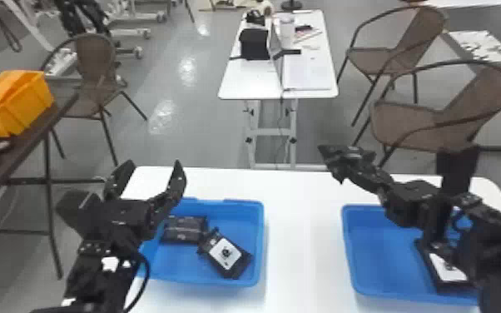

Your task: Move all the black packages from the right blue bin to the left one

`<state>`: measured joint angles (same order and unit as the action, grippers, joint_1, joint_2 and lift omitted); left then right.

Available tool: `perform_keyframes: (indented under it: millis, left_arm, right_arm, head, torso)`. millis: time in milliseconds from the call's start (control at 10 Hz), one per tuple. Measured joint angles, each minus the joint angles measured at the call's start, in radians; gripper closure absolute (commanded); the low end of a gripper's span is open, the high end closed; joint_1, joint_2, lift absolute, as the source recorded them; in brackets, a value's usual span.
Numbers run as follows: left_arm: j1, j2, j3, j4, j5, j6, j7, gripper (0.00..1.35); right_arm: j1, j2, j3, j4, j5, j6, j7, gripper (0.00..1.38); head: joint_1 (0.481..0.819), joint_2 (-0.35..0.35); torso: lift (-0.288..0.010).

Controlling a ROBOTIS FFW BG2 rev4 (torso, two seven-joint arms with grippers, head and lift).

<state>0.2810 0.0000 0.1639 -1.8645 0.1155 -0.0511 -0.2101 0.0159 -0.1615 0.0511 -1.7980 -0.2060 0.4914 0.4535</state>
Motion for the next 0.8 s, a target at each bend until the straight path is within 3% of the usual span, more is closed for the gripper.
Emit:
perform_keyframes:
  millis: [200,400,600,800]
  left_arm:
    - [-0.023,0.000,-0.017,-0.046,0.061,0.096,0.000,0.17]
    - [-0.064,0.000,-0.044,-0.075,0.189,0.188,0.000,0.17]
    - [-0.100,0.000,-0.071,-0.077,0.342,0.258,0.000,0.17]
    - [-0.124,0.010,-0.099,-0.079,0.410,0.278,-0.002,0.17]
  right_arm:
    - [-0.100,0.026,0.069,0.048,-0.011,-0.023,0.084,1.11]
    - [-0.171,0.061,0.111,0.107,-0.051,-0.045,0.137,1.11]
    - [-0.219,0.060,0.164,0.150,-0.116,-0.057,0.150,1.11]
    - [-0.247,0.055,0.203,0.179,-0.154,-0.060,0.157,1.11]
  head:
    - [0.695,0.182]
    - [0.663,0.204]
    - [0.640,0.206]
    - [0.631,0.204]
  torso:
    - [0.000]
    - [0.000]
    - [0.000]
    - [0.000]
